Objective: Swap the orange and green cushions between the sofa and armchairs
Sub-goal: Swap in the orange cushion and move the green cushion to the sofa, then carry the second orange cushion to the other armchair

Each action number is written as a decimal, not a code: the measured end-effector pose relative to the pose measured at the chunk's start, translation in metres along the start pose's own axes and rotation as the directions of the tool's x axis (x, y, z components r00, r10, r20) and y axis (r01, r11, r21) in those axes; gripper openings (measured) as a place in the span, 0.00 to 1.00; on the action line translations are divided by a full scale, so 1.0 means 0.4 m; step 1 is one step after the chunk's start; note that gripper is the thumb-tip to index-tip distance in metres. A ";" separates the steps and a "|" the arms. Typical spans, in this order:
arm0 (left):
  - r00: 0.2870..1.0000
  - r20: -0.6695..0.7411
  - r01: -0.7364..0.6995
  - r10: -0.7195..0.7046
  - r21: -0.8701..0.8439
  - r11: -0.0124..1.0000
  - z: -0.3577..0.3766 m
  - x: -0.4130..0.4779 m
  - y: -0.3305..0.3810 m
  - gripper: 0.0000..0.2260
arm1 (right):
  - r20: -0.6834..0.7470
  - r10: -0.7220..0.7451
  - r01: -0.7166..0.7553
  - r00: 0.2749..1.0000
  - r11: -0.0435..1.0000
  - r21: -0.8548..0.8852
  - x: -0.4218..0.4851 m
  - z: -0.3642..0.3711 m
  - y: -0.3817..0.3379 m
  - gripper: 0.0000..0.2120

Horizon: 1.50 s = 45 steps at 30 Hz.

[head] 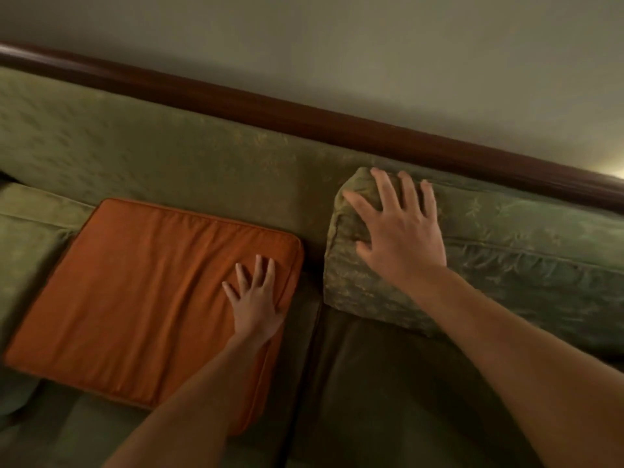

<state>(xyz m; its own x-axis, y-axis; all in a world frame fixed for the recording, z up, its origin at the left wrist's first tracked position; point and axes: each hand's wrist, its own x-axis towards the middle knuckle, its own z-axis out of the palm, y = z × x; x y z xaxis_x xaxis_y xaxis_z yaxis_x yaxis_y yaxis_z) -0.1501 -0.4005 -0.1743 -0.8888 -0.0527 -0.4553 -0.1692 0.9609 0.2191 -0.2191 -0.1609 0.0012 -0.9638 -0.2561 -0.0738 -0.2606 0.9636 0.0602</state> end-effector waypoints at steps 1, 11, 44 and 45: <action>1.000 0.019 -0.001 0.001 -0.006 1.000 0.003 -0.012 0.004 0.48 | 0.012 0.006 -0.006 1.000 1.000 -0.001 0.013 0.000 0.004 0.40; 0.978 0.188 -0.085 0.086 -0.014 0.996 0.023 -0.135 -0.112 0.42 | 0.044 0.097 -0.097 0.994 0.995 -0.006 -0.034 0.011 -0.032 0.49; 0.986 -0.159 -0.036 0.041 0.039 0.999 -0.630 -0.758 -0.666 0.34 | 0.454 0.125 -0.277 0.882 0.917 0.285 -0.466 -0.237 -0.711 0.39; 0.986 -0.154 -0.061 0.068 0.051 0.997 -0.643 -0.743 -0.678 0.34 | 0.458 0.126 -0.282 0.880 0.915 0.290 -0.466 -0.236 -0.729 0.39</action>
<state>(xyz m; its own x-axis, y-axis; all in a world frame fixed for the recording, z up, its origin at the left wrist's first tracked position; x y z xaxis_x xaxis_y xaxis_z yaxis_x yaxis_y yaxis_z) 0.0504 -0.7153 0.1235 -0.9533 -0.0286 -0.3006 -0.0931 0.9749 0.2023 0.0315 -0.4015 0.0914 -0.8557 -0.0685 -0.5130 0.0495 0.9758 -0.2128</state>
